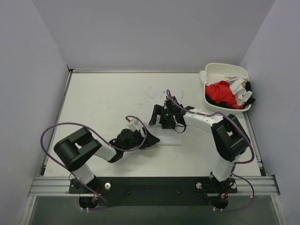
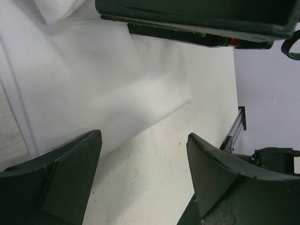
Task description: Fold and stack the t-shirts
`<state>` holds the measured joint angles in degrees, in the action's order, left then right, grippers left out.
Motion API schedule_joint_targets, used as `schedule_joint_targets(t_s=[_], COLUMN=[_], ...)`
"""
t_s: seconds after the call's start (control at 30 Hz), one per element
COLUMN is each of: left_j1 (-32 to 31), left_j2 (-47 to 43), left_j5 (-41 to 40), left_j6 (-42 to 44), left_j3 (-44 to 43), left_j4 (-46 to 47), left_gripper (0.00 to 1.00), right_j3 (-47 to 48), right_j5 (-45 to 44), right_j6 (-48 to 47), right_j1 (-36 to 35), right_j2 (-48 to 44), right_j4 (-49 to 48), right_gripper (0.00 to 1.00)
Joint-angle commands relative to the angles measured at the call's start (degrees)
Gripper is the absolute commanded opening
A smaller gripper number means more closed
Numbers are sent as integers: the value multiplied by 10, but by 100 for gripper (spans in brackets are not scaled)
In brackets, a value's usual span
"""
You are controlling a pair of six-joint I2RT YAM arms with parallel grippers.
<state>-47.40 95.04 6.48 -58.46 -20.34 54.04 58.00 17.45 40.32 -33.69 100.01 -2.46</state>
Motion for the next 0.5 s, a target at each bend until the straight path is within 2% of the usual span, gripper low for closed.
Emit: schedule_joint_targets(t_s=[0.0,0.47], left_j1=[3,2], left_j2=[-4,14], left_j5=[4,13], left_j6=[-2,-11], left_j3=[20,36], left_j4=[-11,18], left_gripper=[83,82], right_j3=[27,117], right_j5=[1,-49], right_j6=[0,-25], right_j1=[1,21], right_j2=[16,86], right_j4=[-7,2], right_gripper=[87,87])
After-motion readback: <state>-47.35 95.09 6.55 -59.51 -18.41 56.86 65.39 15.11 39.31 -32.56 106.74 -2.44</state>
